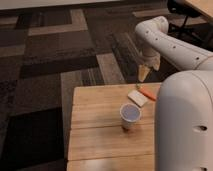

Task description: Place the pepper in the ceramic cup

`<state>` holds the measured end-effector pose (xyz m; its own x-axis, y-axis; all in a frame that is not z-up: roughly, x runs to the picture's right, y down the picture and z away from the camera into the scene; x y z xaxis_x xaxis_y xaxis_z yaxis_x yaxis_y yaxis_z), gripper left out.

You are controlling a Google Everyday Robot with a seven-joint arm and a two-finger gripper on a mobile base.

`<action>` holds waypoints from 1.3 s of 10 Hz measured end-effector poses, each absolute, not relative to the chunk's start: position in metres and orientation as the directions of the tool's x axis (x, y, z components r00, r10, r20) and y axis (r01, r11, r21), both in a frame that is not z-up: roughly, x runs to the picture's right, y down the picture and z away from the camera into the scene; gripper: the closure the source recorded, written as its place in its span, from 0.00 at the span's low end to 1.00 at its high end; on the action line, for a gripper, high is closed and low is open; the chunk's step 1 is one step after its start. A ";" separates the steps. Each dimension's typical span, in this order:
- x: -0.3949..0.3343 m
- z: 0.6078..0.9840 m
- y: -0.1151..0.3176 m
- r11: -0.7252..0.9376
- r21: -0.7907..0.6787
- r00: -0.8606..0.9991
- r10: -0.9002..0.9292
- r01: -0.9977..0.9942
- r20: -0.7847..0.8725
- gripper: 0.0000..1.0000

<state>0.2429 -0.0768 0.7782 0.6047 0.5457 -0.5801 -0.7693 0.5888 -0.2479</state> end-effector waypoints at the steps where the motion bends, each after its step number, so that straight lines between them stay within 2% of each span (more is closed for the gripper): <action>1: 0.243 0.778 -0.077 0.589 -0.248 0.605 0.545 -0.769 -0.580 0.35; 7: 0.254 0.788 -0.074 0.605 -0.247 0.617 0.537 -0.757 -0.575 0.35; 13: 0.230 0.829 -0.052 0.614 -0.379 0.711 0.492 -0.693 -0.503 0.35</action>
